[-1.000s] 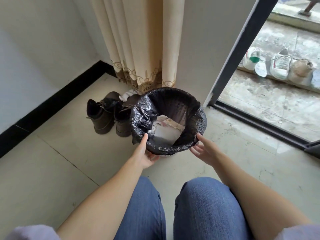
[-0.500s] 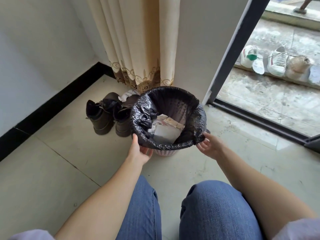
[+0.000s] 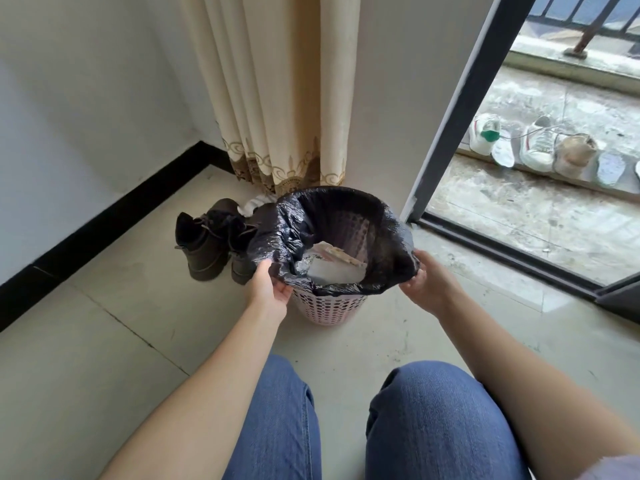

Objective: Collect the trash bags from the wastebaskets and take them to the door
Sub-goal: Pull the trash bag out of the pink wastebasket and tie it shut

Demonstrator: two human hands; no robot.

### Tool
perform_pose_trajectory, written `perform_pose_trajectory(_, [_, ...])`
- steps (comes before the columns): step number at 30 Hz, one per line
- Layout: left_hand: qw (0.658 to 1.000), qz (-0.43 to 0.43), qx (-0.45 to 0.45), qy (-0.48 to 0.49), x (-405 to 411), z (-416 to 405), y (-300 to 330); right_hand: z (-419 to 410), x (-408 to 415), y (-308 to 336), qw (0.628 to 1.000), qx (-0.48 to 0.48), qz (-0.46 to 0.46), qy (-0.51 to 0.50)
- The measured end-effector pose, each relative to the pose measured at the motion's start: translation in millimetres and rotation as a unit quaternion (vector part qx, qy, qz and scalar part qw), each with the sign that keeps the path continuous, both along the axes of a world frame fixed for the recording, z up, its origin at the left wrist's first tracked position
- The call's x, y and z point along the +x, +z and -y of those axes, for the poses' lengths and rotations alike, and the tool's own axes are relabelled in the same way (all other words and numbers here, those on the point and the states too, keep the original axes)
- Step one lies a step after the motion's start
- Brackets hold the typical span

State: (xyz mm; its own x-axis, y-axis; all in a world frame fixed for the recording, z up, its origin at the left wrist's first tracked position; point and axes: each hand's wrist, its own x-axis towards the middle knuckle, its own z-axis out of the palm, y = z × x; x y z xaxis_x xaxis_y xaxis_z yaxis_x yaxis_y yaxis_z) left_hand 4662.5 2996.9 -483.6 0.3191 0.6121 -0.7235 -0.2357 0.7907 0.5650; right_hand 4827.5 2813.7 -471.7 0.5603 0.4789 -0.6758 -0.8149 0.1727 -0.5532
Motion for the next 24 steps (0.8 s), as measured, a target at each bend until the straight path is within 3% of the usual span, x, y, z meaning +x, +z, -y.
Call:
perform_pose_trajectory(3, [0.999,0.035,-0.011,0.011,-6,-9,1,-3,3,3,0.998,-0.051,-0.014,0.045])
perform_pose_trajectory(6, [0.999,0.032,-0.004,0.013,-15,-22,0,0,14,-5,0.993,-0.113,0.03,0.023])
perform_pose_trajectory(11, [0.981,-0.153,0.119,-0.006,-8,-48,-5,-2,34,-9,0.963,-0.208,0.17,-0.026])
perform_pose_trajectory(13, [0.944,-0.248,0.211,-0.04,2,-57,-1,-12,40,-6,0.955,-0.215,0.202,-0.017])
perform_pose_trajectory(16, [0.844,-0.382,0.349,-0.14,23,-60,12,-35,44,1,0.93,-0.23,0.285,0.01])
perform_pose_trajectory(20, [0.795,-0.276,0.483,-0.24,48,-43,29,-66,35,11,0.889,-0.211,0.389,0.121])
perform_pose_trajectory(23, [0.77,-0.234,0.491,-0.332,59,-25,31,-78,15,21,0.842,-0.19,0.453,0.224])
perform_pose_trajectory(24, [0.778,-0.219,0.478,-0.344,61,-19,32,-82,7,25,0.816,-0.193,0.472,0.272])
